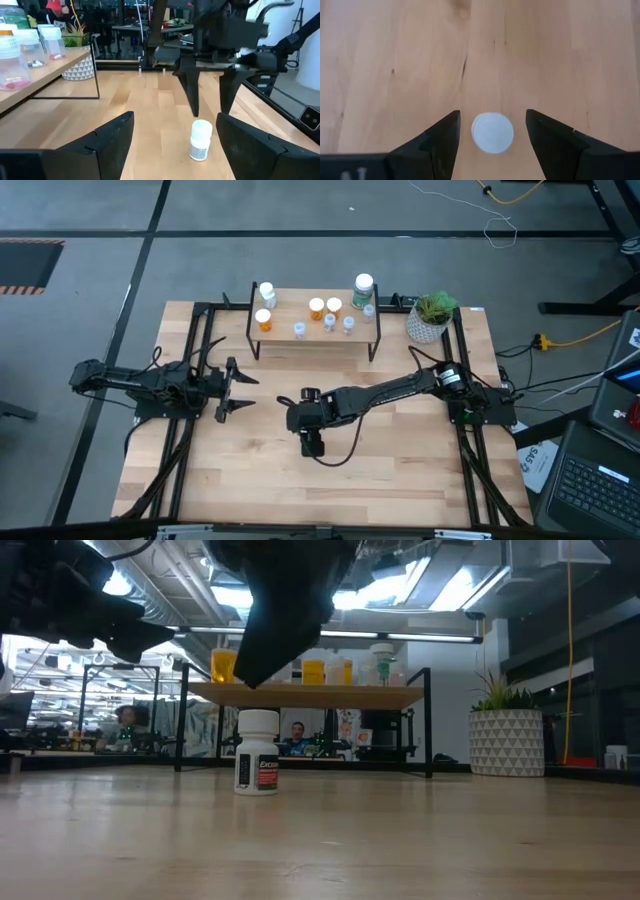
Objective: Pick and place medicine bottles onto shelf by color
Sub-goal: Put the small white medicine bottle on the shelf
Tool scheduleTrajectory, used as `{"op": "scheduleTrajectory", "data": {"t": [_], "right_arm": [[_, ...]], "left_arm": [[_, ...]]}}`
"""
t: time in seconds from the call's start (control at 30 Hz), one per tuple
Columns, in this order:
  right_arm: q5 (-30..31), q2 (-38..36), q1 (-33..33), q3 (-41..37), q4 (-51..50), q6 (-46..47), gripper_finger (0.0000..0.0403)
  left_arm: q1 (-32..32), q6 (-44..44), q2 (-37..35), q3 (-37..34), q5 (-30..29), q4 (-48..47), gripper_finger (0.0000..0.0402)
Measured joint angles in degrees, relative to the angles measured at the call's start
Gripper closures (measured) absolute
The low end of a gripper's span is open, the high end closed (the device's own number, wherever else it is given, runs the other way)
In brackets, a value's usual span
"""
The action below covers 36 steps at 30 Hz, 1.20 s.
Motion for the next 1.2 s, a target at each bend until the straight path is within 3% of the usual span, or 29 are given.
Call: {"op": "scheduleTrajectory", "data": {"t": [0.33, 0.67, 0.87, 0.97, 1.2], "right_arm": [[-1.07, 0.07, 0.0, 0.02, 1.32, 0.38, 0.0168], [-1.05, 0.21, -0.11, -0.23, 1.53, 0.35, 0.0096], [-0.62, 0.72, -0.29, -4.18, 3.03, 0.0, 0.0093], [2.61, 0.72, -0.31, -4.39, 3.07, 0.35, 0.0093], [2.42, 2.29, -0.33, -4.39, 4.24, 0.09, 0.0093]], "left_arm": [[0.02, 0.22, -0.01, 0.0, -0.2, 0.02, 0.0123], [0.02, 0.22, -0.01, 0.0, -0.2, 0.04, 0.0123], [0.04, 0.22, 0.01, 0.0, -0.22, 0.07, 0.0123], [0.04, 0.24, 0.01, 0.0, -0.22, 0.09, 0.0123], [0.04, 0.24, 0.0, 0.0, -0.22, 0.11, 0.0123]]}}
